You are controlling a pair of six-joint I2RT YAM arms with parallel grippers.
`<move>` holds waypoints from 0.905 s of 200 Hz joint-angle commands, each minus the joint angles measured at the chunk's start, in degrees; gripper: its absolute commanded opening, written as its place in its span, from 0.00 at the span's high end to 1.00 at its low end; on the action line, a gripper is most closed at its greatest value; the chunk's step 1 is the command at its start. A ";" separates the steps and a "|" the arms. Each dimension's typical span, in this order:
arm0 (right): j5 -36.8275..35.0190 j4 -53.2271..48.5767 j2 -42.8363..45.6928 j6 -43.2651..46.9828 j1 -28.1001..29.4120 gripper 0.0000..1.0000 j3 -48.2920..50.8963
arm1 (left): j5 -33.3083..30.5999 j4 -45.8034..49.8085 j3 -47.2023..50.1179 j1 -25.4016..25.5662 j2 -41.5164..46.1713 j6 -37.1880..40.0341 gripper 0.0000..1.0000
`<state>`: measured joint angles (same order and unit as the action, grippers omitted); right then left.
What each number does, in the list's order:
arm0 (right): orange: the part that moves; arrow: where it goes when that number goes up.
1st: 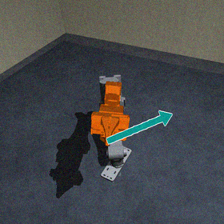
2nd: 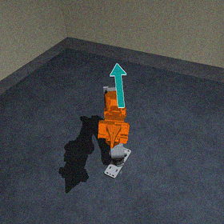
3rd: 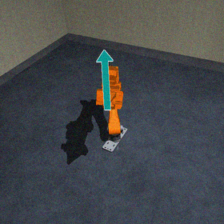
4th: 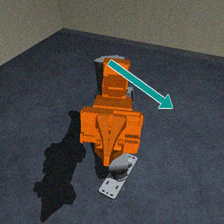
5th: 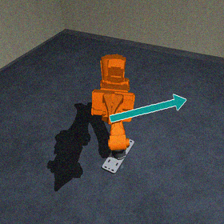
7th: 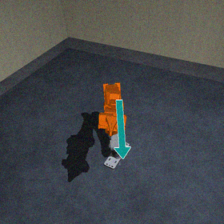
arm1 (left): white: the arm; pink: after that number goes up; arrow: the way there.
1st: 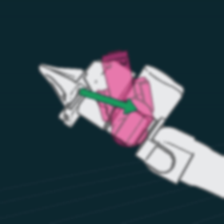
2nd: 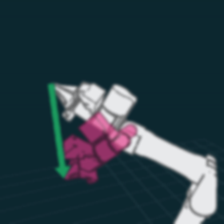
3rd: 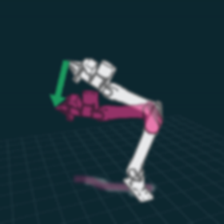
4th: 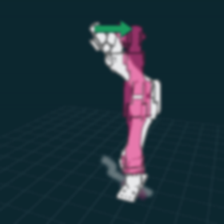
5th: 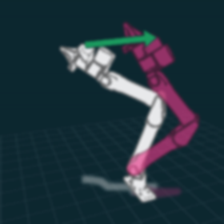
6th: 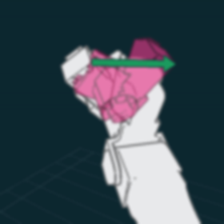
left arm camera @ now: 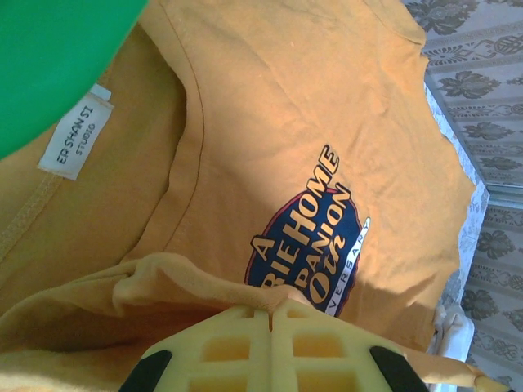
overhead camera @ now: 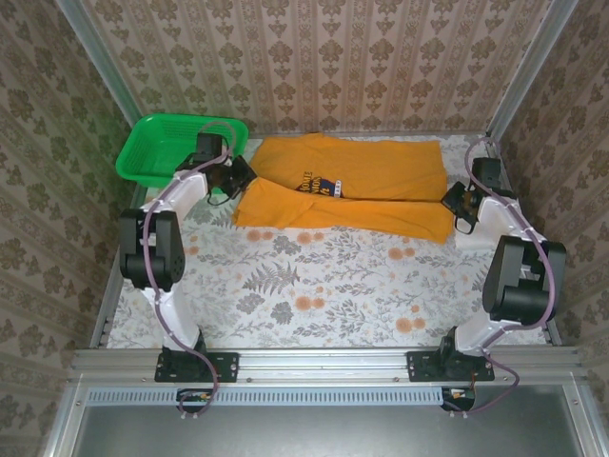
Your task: Fold and stack the t-shirts
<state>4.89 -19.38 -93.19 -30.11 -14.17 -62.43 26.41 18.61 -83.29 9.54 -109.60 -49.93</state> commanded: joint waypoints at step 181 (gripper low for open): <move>1.73 3.81 -4.84 3.19 1.85 0.40 -6.07 | 0.19 -0.41 -8.94 1.24 -5.80 1.61 0.48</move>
<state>6.37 -17.56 -102.91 -28.73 -12.82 -70.06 26.52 18.74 -90.80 9.85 -117.32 -49.47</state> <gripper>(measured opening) 0.503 0.405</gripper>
